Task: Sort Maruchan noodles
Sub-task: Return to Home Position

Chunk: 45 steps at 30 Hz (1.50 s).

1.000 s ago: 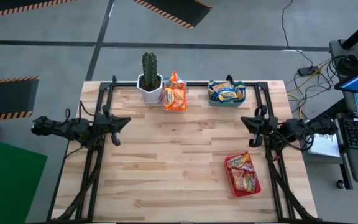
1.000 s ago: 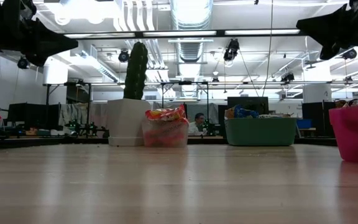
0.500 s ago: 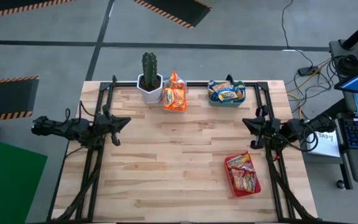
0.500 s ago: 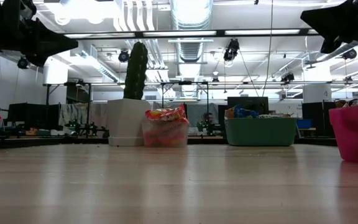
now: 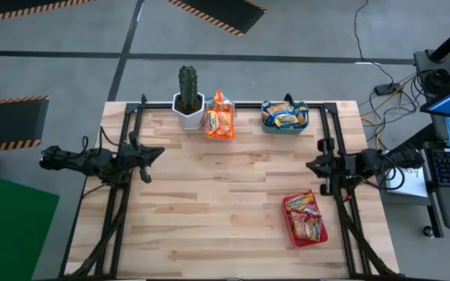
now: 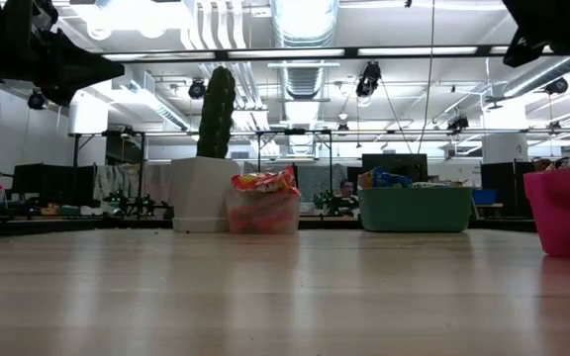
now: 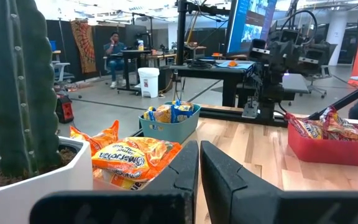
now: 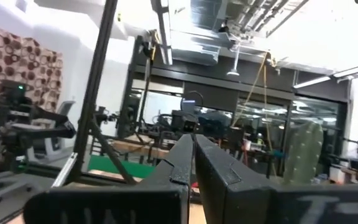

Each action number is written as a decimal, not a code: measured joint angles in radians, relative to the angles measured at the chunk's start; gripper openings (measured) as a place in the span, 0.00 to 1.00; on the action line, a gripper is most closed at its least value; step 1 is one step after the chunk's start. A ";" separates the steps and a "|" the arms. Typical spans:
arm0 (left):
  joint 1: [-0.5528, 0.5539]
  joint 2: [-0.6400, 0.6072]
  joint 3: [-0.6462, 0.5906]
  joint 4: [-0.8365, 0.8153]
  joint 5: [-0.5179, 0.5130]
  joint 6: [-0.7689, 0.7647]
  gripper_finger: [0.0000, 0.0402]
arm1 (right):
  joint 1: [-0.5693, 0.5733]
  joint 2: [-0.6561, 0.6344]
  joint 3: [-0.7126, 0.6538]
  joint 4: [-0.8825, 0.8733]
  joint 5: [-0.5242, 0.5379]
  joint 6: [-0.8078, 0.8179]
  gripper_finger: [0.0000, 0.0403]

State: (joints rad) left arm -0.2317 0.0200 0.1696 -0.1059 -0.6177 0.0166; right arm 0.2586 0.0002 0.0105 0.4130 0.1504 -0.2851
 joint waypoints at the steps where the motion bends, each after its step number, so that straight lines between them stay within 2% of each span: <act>1: 0.000 0.000 0.000 0.000 0.000 0.000 0.00 | -0.005 0.000 0.000 -0.003 0.005 -0.002 0.02; 9: 0.000 0.000 0.000 0.000 0.000 0.000 0.00 | -0.015 0.000 0.000 -0.016 0.007 -0.006 0.02; 18: 0.000 0.000 0.000 0.000 0.000 0.000 0.00 | -0.021 0.000 0.000 -0.021 0.007 0.077 0.02; 30: 0.000 0.000 0.000 0.000 0.000 0.000 0.00 | -0.071 0.002 0.000 -0.021 0.008 0.075 0.02; 45: 0.000 0.000 0.000 0.000 0.000 0.000 0.00 | -0.071 0.048 0.000 -0.020 0.008 0.076 0.02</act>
State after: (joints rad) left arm -0.2317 0.0200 0.1696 -0.1059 -0.6178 0.0166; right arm 0.1871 0.0483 0.0105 0.3926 0.1581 -0.2092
